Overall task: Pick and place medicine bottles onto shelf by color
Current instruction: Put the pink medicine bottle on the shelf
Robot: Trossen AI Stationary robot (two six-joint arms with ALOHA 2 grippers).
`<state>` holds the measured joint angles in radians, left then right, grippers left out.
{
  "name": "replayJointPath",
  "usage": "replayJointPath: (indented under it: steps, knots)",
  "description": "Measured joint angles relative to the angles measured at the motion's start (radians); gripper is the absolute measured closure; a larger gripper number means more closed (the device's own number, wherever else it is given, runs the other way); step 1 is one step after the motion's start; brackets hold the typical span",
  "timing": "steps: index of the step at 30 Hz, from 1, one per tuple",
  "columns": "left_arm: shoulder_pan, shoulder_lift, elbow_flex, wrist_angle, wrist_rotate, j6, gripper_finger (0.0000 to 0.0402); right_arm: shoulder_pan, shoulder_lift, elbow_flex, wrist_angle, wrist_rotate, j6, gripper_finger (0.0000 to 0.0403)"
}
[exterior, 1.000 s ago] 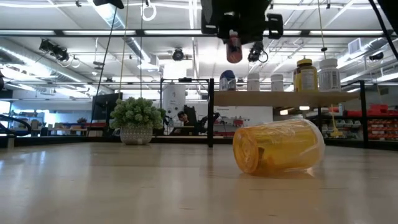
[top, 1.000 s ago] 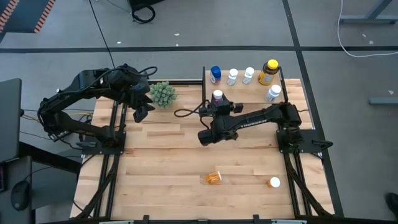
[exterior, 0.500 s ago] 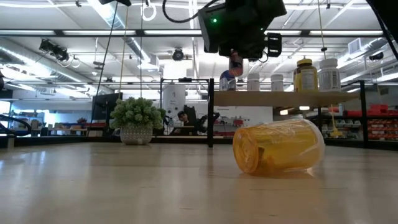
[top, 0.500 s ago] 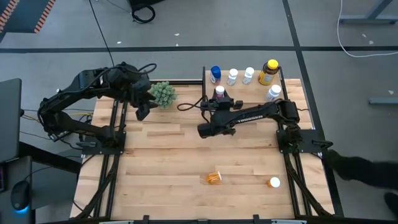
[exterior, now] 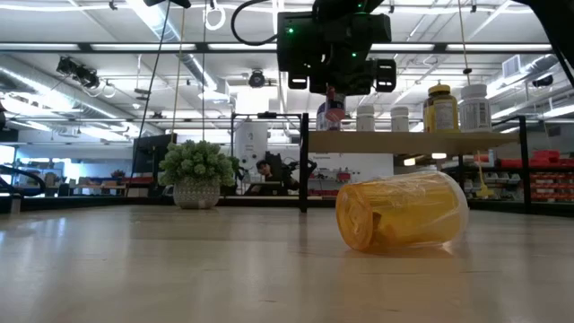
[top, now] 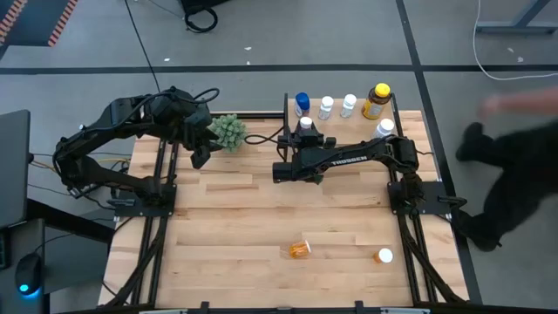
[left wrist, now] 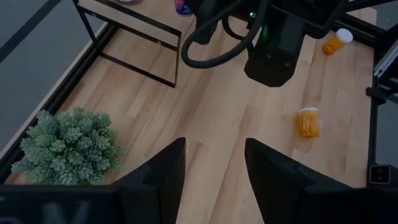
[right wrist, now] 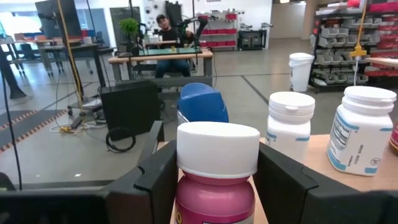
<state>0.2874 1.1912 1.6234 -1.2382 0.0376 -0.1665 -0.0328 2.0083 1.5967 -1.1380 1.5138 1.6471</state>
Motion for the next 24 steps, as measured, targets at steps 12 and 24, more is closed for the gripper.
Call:
replayJointPath:
  steps: [12,24]
  knots:
    - [0.000,0.000,0.000,0.000,0.000,0.006,0.0229,-0.039,0.000,0.000,0.013,-0.094,-0.025,0.0205]
    - [0.000,0.000,0.000,0.000,0.000,0.002,0.0230,-0.041,-0.002,0.001,0.044,-0.183,-0.025,0.0203]
